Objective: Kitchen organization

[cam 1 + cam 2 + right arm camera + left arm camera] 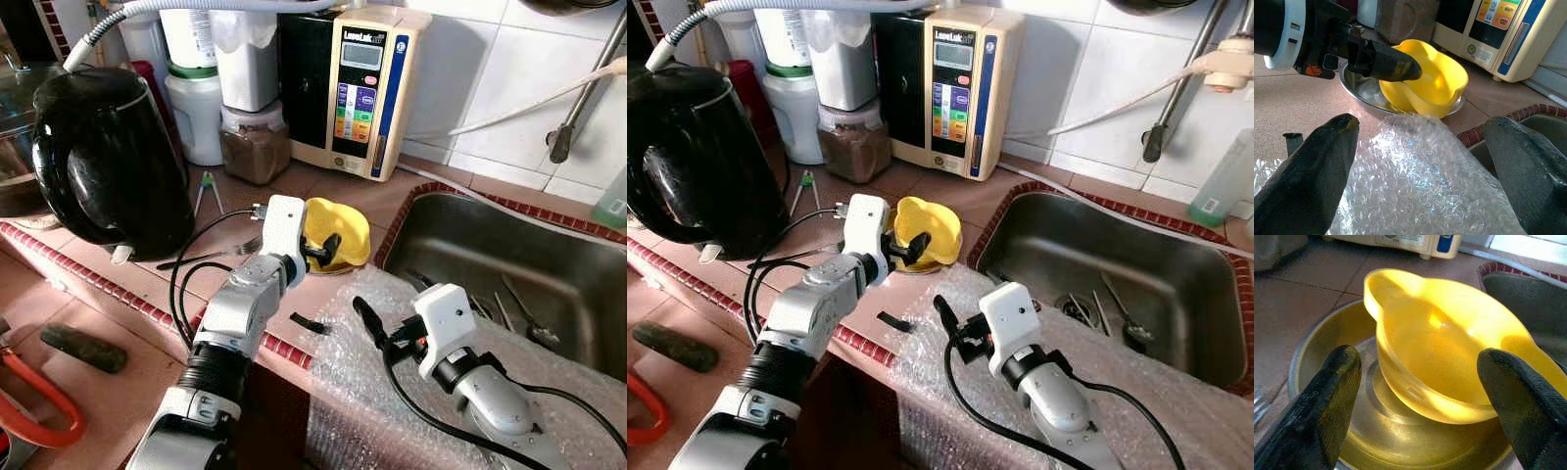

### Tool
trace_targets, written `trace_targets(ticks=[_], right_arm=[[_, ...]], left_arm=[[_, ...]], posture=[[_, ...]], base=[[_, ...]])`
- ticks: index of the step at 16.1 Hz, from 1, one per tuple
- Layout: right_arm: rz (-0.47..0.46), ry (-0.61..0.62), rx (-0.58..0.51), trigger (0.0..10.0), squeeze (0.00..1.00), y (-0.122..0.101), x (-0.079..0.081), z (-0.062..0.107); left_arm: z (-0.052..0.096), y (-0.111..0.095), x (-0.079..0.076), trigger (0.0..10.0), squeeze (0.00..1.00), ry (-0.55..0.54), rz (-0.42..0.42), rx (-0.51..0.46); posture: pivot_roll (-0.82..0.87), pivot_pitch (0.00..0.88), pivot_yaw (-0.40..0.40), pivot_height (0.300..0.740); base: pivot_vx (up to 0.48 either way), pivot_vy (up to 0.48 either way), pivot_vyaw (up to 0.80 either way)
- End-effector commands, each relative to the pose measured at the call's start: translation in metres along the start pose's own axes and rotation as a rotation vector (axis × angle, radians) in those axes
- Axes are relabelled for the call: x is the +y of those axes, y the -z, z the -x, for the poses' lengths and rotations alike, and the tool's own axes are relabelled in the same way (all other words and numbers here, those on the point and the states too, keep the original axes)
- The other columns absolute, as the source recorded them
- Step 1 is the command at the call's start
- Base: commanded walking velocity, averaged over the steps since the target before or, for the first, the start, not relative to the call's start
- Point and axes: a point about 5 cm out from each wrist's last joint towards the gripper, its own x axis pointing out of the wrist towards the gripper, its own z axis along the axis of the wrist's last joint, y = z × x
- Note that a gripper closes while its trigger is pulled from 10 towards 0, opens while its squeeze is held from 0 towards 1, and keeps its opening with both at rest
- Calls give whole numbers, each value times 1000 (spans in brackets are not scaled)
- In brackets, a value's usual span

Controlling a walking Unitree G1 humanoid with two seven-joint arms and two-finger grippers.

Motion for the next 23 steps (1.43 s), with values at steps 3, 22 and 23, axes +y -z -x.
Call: trace_targets(ticks=[3, 22, 23], right_arm=[[8, 2, -3, 10000, 1000, 0, -1, 0], [13, 0, 6, 10000, 1000, 2, -2, -1], [14, 0, 6, 10000, 1000, 2, -2, -1]], left_arm=[[1, 0, 1, 0, 0, 0, -3, 34], [2, 3, 15, 0, 0, -124, 201, 69], [2, 2, 16, 0, 0, -127, 204, 66]], posture=[[37, 0, 29, 740], [43, 0, 22, 740], [42, 0, 23, 740]], base=[[0, 0, 0], [0, 0, 0], [0, 0, 0]])
